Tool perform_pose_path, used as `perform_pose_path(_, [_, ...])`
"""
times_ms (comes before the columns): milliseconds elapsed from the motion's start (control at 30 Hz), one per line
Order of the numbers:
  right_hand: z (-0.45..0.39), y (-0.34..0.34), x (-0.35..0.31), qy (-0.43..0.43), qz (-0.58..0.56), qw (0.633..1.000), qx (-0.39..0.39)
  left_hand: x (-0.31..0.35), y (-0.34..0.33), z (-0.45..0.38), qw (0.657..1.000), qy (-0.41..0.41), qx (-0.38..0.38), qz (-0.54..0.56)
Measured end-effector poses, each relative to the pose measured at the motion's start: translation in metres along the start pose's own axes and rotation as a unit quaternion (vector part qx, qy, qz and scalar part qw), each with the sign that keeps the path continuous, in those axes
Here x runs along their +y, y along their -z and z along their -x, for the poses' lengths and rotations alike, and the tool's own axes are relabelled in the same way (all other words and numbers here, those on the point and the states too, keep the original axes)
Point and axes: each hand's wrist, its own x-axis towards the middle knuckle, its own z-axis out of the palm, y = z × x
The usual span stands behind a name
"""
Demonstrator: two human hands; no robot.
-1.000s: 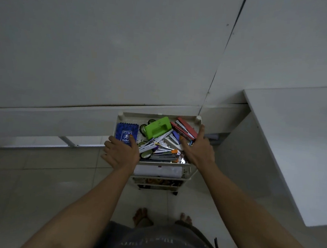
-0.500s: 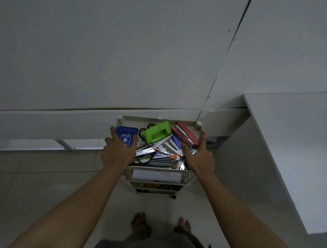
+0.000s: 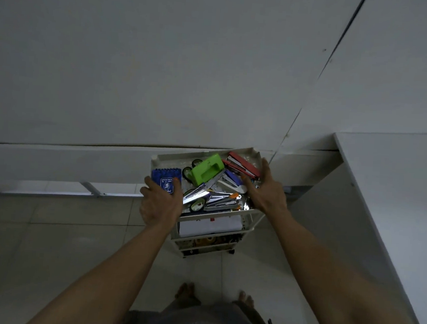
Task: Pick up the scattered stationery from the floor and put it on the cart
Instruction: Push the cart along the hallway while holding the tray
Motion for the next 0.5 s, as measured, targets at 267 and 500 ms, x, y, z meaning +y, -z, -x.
perform_pose_path(267, [0.009, -0.017, -0.001, -0.059, -0.03, 0.997, 0.048, 0.004, -0.005, -0.04, 0.998, -0.063, 0.001, -0.017])
perform_pose_path(500, [0.016, -0.024, -0.007, -0.089, -0.032, 0.992, 0.08, 0.01, -0.004, -0.057, 0.995, -0.094, -0.01, -0.011])
